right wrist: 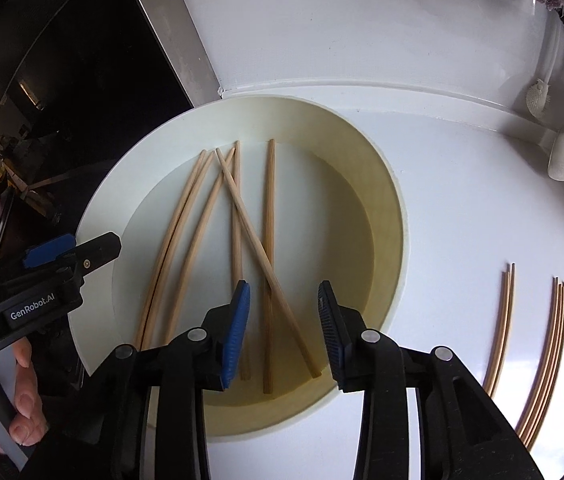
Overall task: Organize utensils
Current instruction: 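Move both open tools back to the remaining chopsticks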
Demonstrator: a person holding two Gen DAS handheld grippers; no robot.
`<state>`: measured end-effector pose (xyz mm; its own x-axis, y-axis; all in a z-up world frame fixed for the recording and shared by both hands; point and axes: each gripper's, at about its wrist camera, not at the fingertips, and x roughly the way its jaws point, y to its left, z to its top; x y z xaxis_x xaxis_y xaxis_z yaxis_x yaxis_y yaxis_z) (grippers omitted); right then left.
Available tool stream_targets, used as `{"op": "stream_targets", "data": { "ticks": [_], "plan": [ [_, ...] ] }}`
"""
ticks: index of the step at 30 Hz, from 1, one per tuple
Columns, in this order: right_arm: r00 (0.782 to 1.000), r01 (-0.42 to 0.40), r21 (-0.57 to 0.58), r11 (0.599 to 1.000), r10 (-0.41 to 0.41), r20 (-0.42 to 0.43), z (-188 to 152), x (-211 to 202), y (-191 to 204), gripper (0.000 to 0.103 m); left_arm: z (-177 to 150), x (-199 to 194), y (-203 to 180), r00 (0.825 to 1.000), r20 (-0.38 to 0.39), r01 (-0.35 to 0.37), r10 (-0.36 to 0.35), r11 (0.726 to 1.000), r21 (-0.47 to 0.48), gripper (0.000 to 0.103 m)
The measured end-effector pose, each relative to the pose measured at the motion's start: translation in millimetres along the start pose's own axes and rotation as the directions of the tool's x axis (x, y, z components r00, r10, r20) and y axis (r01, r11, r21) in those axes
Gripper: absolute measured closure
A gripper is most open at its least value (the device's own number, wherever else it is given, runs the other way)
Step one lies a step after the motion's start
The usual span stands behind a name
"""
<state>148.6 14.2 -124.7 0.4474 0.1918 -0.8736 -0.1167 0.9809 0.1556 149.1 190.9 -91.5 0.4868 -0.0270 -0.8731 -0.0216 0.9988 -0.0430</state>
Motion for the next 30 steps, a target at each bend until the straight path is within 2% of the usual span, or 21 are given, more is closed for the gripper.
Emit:
{"op": "stream_targets", "data": {
  "ticks": [6,8,16,25,30],
  "plan": [
    [0.997,0.028,-0.009,1.000,-0.028,0.069,-15,-36,-4,0.068,-12,-20,-8,1.000,0.019,-0.010,0.010,1.000,0.017,0.030],
    [0.996,0.038,-0.002,0.999,-0.037,0.084,-21,-48,-8,0.063,-15,-29,-11,0.999,0.035,-0.008,0.007,1.000,0.027,0.026],
    [0.994,0.075,0.048,0.996,-0.079,0.080,-57,-81,-44,0.059,-36,-59,-48,0.996,0.079,0.027,-0.033,0.997,0.066,0.022],
    [0.987,0.138,0.167,0.976,-0.150,0.060,-115,-121,-133,0.049,-66,-70,-144,0.988,0.066,0.124,-0.136,0.979,0.164,0.020],
    [0.981,0.167,0.204,0.965,-0.184,0.065,-151,-138,-195,0.047,-88,-74,-196,0.987,0.051,0.143,-0.153,0.975,0.171,0.017]
  ]
}}
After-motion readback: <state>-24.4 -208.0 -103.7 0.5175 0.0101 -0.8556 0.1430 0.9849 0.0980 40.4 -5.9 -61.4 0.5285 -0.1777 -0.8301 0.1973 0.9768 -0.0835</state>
